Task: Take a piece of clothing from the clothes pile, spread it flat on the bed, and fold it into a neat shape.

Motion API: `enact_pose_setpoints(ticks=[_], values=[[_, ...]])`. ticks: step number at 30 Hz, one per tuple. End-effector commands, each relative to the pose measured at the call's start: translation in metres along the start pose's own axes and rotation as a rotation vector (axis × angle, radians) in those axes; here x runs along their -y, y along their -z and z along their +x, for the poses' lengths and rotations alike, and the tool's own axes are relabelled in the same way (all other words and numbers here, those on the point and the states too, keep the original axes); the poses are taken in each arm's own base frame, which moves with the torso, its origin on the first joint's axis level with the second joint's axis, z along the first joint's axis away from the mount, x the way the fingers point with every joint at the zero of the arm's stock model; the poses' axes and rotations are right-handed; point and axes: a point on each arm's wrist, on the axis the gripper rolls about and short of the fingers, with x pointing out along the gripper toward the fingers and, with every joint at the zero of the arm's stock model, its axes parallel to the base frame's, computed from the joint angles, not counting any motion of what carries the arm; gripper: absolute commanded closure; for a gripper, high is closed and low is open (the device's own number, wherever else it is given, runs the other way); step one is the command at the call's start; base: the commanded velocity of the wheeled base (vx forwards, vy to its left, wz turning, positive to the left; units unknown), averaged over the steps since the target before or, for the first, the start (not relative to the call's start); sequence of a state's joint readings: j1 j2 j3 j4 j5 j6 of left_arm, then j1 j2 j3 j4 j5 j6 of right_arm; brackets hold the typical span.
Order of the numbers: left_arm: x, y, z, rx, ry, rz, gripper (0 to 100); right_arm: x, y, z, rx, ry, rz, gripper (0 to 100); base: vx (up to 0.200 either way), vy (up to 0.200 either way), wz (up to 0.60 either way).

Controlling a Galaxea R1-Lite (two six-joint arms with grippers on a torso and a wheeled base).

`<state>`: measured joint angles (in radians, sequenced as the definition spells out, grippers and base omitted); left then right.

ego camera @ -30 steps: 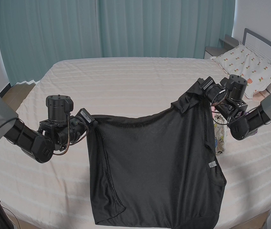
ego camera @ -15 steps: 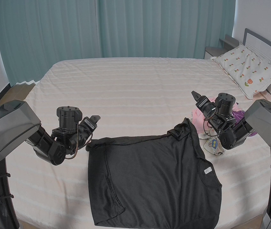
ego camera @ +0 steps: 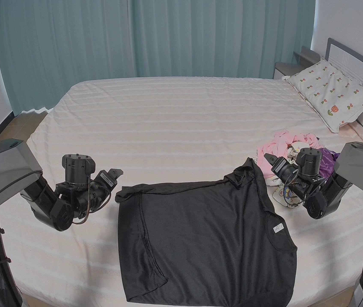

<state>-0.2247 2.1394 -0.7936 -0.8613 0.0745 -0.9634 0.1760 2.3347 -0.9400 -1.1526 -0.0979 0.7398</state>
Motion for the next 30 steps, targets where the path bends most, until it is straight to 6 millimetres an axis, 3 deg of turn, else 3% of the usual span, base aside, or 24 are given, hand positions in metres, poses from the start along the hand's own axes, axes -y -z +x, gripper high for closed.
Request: enact_pose_setpoints(ticks=[1, 7, 11, 17, 30], values=[[-0.007, 0.006, -0.047, -0.055, 0.040, -0.002, 0, 0.007, 0.005, -0.040, -0.058, 0.018, 0.000, 0, 0.000, 0.000, 0.00], [-0.029, 0.038, -0.074, -0.141, 0.015, 0.029, 0, 0.029, 0.027, -0.069, -0.127, 0.086, 0.007, 0, 0.000, 0.000, 0.00], [-0.036, 0.053, -0.080, -0.184, 0.002, 0.047, 0, 0.041, 0.038, -0.080, -0.136, 0.106, 0.090, 0, 0.000, 0.000, 0.00], [-0.039, 0.060, -0.083, -0.279, 0.022, -0.039, 0, 0.047, 0.051, -0.097, -0.176, 0.124, 0.121, 0, -0.133, 0.000, 0.00], [-0.032, 0.068, -0.079, -0.300, 0.044, -0.020, 0, 0.042, 0.054, -0.099, -0.185, 0.110, 0.111, 0, -0.169, 0.000, 0.00]])
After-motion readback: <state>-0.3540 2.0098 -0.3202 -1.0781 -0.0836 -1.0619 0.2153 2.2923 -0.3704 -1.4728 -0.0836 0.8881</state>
